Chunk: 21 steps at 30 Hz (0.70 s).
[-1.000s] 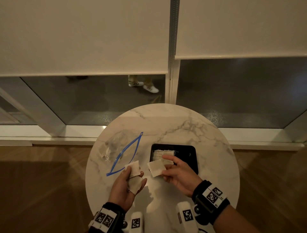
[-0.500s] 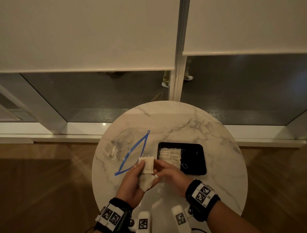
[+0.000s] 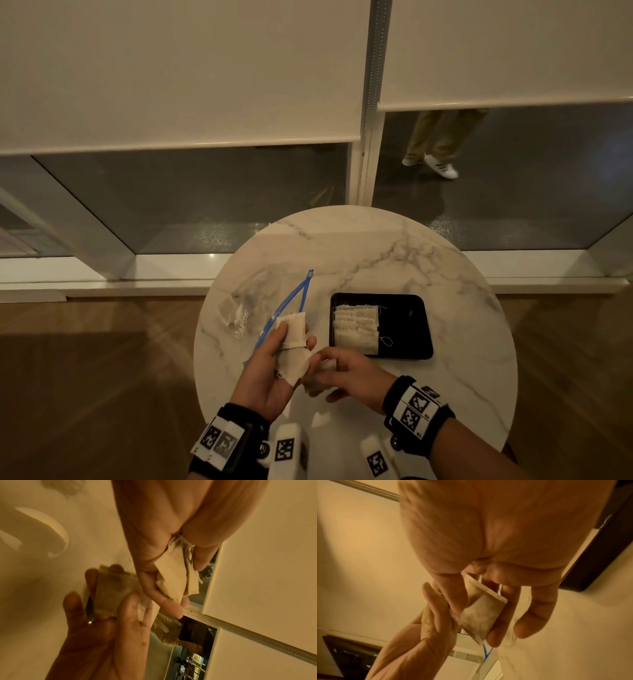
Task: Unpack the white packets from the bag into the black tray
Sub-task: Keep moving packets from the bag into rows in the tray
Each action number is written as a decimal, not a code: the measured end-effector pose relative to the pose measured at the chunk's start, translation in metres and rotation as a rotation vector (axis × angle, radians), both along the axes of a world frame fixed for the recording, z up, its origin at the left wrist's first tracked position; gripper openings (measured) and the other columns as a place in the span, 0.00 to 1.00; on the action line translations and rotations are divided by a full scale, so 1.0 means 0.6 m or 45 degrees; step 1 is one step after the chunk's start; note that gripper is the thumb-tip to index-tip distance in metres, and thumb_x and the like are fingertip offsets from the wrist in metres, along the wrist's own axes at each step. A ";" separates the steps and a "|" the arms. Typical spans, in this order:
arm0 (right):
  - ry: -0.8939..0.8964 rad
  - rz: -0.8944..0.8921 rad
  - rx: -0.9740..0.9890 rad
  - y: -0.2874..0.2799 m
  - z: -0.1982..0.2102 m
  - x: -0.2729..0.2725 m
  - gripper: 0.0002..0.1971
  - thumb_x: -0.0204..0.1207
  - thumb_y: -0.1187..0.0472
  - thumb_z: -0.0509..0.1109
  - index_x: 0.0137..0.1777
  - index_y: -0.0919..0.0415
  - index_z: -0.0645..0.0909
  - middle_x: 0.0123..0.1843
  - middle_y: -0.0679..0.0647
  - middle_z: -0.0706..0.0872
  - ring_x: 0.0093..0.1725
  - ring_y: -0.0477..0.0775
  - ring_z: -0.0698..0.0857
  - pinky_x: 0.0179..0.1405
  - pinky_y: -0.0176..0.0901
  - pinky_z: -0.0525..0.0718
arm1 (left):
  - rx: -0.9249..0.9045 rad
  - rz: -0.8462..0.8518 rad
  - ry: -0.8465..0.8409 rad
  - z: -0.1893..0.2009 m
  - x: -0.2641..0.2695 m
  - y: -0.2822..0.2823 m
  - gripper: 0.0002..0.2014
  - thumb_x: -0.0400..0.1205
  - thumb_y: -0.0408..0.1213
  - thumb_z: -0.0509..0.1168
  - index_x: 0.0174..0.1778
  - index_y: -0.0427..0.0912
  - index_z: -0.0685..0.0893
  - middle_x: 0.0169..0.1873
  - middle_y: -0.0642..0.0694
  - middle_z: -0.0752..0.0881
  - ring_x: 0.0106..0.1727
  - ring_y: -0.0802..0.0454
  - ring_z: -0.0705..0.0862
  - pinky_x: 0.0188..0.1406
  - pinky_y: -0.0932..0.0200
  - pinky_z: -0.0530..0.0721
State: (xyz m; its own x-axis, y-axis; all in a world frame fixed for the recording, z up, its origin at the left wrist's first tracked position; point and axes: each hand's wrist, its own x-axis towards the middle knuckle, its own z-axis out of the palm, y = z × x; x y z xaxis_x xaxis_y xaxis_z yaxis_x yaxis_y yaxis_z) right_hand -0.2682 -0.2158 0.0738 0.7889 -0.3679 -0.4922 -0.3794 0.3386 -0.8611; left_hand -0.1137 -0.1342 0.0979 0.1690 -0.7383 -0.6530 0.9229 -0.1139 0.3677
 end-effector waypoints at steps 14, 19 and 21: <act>-0.041 -0.257 -0.154 -0.064 0.010 -0.043 0.06 0.80 0.63 0.71 0.46 0.54 0.89 0.45 0.53 0.91 0.47 0.51 0.87 0.50 0.47 0.84 | 0.203 0.034 -0.403 -0.032 0.018 -0.021 0.09 0.88 0.42 0.62 0.61 0.45 0.83 0.51 0.38 0.86 0.48 0.43 0.87 0.50 0.39 0.88; -0.077 -0.269 -0.172 -0.073 0.012 -0.052 0.14 0.74 0.57 0.74 0.50 0.69 0.88 0.46 0.63 0.89 0.45 0.55 0.85 0.49 0.50 0.84 | 0.242 0.060 -0.387 -0.046 0.021 -0.038 0.12 0.87 0.39 0.64 0.65 0.43 0.82 0.52 0.38 0.86 0.47 0.44 0.87 0.54 0.39 0.87; -0.102 -0.255 -0.178 -0.076 0.016 -0.054 0.15 0.74 0.57 0.73 0.51 0.71 0.87 0.46 0.64 0.89 0.45 0.55 0.85 0.48 0.49 0.83 | 0.240 0.065 -0.358 -0.051 0.023 -0.043 0.12 0.86 0.39 0.64 0.65 0.43 0.82 0.50 0.38 0.86 0.47 0.44 0.86 0.53 0.40 0.86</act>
State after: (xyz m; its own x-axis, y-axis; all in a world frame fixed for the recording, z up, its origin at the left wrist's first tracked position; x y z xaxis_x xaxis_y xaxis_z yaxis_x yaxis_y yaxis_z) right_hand -0.3004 -0.2611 0.0835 0.7277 -0.5807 -0.3649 -0.2457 0.2760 -0.9292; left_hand -0.0997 -0.1598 0.0671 0.3953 -0.5953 -0.6995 0.7946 -0.1604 0.5856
